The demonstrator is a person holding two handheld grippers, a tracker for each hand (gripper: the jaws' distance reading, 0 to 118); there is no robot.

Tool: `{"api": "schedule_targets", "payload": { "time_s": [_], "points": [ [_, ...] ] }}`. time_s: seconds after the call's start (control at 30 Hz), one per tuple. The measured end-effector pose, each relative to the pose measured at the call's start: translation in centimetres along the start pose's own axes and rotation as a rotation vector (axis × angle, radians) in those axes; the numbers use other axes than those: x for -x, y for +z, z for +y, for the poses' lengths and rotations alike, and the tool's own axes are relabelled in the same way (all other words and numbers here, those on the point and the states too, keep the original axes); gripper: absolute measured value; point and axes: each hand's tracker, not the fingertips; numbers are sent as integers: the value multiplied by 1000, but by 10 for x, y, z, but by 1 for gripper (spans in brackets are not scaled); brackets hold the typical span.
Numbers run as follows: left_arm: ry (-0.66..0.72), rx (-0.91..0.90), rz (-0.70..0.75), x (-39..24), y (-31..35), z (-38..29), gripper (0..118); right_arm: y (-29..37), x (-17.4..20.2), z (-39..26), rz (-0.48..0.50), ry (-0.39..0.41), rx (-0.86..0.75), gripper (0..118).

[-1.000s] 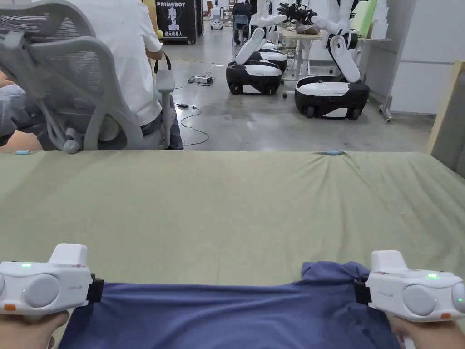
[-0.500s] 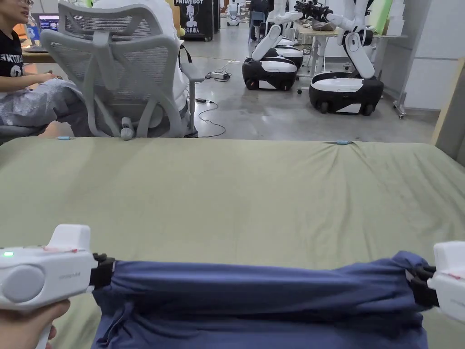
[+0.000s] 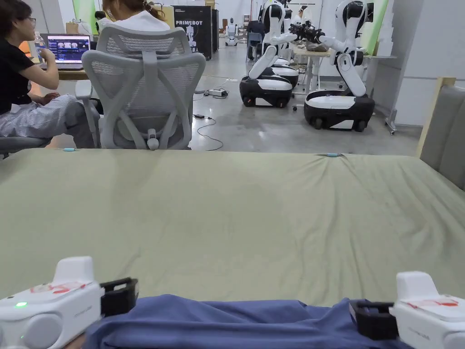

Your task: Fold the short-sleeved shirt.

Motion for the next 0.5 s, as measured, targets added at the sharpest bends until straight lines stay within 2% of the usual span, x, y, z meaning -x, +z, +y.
{"api": "schedule_targets", "payload": {
  "time_s": [0.13,0.17,0.2,0.23,0.3,0.33,0.4,0.5],
  "points": [
    [-36,-136,-22,-54,-1,24,94,6,49,31,2,-67,-190,117],
    [-35,-163,-17,-65,-2,27,88,7,59,36,1,-86,-225,112],
    [-42,-173,-11,-64,-12,26,79,7,66,38,10,-99,-247,102],
    [-56,-188,-5,-72,-14,26,61,6,73,40,13,-102,-265,79],
    [-83,-168,-5,-78,-19,26,15,3,84,42,0,-72,-268,24],
    [-86,-165,5,-78,-22,25,0,2,88,43,-22,-47,-280,1],
    [-88,-138,-42,-75,-24,26,0,2,90,43,-15,-27,-288,0],
    [-108,-142,-19,-66,-27,25,0,-1,92,44,-9,-13,-280,0]
  ]
}}
